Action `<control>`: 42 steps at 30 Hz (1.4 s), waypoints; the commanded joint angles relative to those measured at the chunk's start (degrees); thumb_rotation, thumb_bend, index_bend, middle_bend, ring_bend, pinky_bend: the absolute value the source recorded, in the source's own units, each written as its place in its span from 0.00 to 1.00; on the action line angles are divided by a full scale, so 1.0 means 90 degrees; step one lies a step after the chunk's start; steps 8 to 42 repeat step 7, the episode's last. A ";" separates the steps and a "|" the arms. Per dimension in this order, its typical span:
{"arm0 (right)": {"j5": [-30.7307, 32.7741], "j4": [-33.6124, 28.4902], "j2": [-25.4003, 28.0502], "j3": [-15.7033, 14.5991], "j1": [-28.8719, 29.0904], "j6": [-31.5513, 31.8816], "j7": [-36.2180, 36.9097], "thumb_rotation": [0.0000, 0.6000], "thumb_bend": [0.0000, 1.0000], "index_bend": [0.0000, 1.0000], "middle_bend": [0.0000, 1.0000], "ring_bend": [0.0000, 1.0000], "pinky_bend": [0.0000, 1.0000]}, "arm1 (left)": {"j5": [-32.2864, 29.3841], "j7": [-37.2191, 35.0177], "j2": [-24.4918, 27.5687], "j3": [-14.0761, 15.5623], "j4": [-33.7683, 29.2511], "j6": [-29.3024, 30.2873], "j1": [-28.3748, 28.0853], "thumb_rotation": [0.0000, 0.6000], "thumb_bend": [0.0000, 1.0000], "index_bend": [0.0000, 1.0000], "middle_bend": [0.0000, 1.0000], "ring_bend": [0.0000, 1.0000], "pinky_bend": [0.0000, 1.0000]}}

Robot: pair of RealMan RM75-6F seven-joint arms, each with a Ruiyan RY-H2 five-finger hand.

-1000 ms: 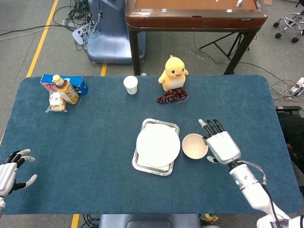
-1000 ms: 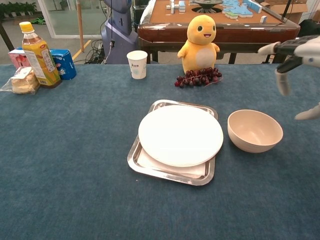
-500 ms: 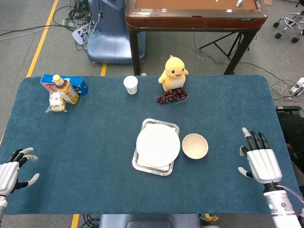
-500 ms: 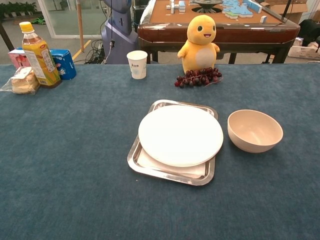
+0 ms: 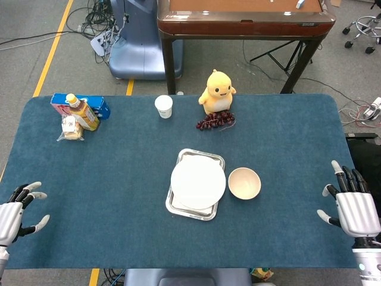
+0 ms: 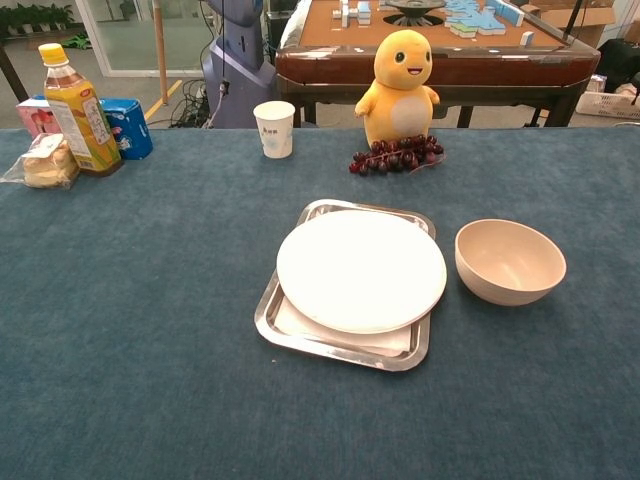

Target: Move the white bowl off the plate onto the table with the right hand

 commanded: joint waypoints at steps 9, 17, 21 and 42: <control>-0.0018 0.0030 0.0013 0.0162 -0.0064 -0.0353 0.0130 1.00 0.16 0.49 0.02 0.00 0.00 | -0.0078 0.0008 0.0010 0.0005 0.0005 -0.0178 -0.0069 1.00 0.25 0.35 0.18 0.10 0.38; -0.0018 0.0030 0.0013 0.0162 -0.0064 -0.0353 0.0130 1.00 0.16 0.49 0.02 0.00 0.00 | -0.0078 0.0008 0.0010 0.0005 0.0005 -0.0178 -0.0069 1.00 0.25 0.35 0.18 0.10 0.38; -0.0018 0.0030 0.0013 0.0162 -0.0064 -0.0353 0.0130 1.00 0.16 0.49 0.02 0.00 0.00 | -0.0078 0.0008 0.0010 0.0005 0.0005 -0.0178 -0.0069 1.00 0.25 0.35 0.18 0.10 0.38; -0.0018 0.0030 0.0013 0.0162 -0.0064 -0.0353 0.0130 1.00 0.16 0.49 0.02 0.00 0.00 | -0.0078 0.0008 0.0010 0.0005 0.0005 -0.0178 -0.0069 1.00 0.25 0.35 0.18 0.10 0.38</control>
